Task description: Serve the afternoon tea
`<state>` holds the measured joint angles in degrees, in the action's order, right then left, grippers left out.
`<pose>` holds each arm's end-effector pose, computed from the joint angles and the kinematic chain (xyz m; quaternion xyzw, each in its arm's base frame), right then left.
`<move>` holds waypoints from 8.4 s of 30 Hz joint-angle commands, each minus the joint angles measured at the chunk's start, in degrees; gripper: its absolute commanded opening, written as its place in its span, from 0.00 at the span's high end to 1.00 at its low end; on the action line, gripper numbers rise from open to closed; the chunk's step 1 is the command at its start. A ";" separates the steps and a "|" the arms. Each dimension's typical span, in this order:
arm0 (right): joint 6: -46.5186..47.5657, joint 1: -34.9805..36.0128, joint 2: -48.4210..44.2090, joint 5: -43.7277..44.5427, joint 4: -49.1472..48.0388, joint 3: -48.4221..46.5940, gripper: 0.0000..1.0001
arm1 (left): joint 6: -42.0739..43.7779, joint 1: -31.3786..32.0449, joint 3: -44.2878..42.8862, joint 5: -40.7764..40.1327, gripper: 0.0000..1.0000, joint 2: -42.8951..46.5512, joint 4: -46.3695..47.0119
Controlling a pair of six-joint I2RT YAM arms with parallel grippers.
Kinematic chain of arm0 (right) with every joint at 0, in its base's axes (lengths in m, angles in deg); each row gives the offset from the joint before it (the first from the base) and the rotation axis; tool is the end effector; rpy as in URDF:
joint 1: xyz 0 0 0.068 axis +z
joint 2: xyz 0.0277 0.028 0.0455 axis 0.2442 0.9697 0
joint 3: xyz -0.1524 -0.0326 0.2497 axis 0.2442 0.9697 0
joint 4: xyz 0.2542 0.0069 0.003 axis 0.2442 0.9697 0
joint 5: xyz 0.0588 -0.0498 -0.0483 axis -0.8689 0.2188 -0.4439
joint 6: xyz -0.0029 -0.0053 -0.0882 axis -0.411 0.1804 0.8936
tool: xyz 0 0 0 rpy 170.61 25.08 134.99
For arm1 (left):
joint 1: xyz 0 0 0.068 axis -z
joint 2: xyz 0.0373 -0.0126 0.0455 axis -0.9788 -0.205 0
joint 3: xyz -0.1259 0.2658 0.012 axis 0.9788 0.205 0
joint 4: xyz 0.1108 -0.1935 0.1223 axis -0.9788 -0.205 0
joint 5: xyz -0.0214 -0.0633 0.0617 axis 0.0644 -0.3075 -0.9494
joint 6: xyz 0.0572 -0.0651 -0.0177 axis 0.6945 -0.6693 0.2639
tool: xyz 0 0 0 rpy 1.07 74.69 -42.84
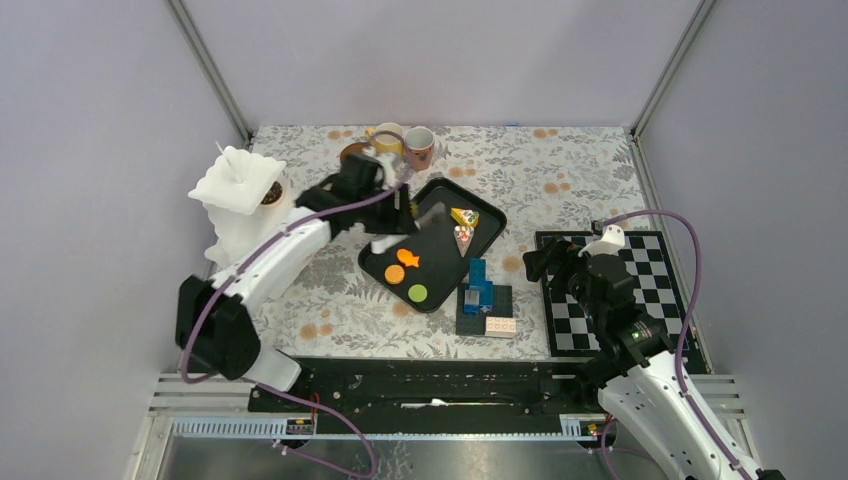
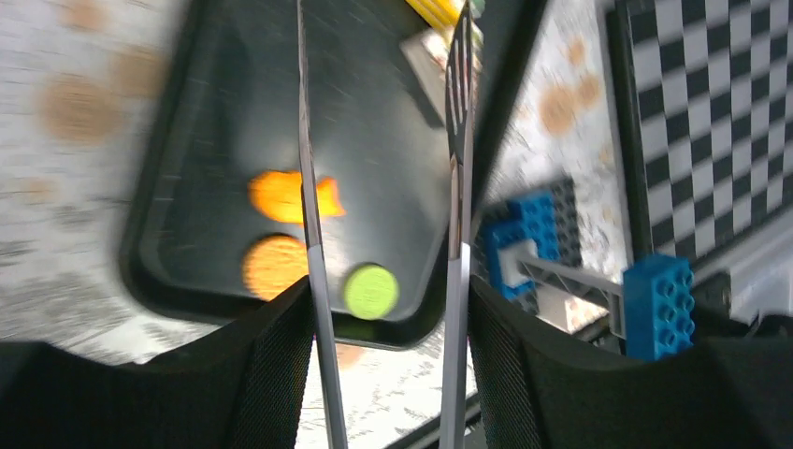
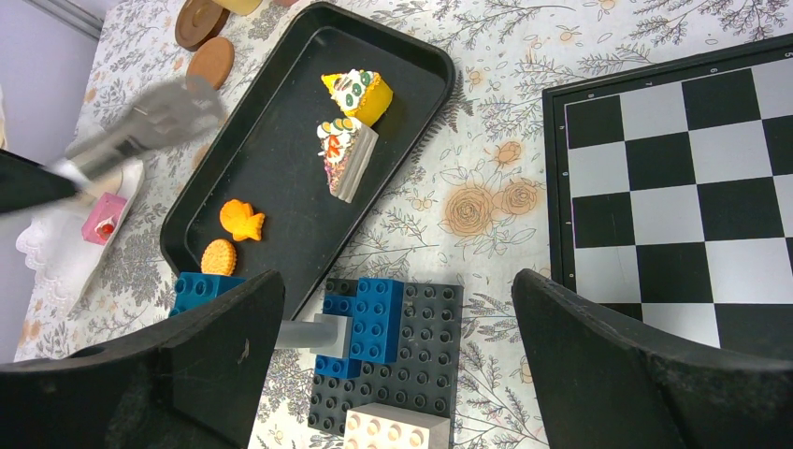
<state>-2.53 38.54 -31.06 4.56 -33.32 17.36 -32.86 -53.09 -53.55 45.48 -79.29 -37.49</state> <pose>0.1451 0.0525 0.2728 0.0872 0.7961 0.2189 0.5574 0.2912 -0.1552 0.3083 0.0637 0.9167 -0.2464 0.3080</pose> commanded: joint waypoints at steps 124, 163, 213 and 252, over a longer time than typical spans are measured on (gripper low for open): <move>-0.32 0.38 -0.57 -0.55 -1.79 0.22 0.02 | -23.13 28.51 6.22 -38.92 0.47 -14.18 12.99; 0.13 0.43 -1.24 -0.48 -1.61 0.24 0.02 | -22.81 28.92 -0.23 -44.38 0.97 -7.79 3.30; -0.19 0.38 -0.39 -1.40 -3.12 1.45 0.02 | -34.67 -0.91 3.02 -65.12 1.00 17.42 -27.85; 0.17 0.38 -0.26 -1.12 -3.22 1.38 0.02 | -33.83 -10.96 11.64 -61.79 0.47 17.02 -16.20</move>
<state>-2.53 38.54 -31.28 3.54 -34.22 18.65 -67.97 -63.67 -41.22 -16.86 -63.03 -56.38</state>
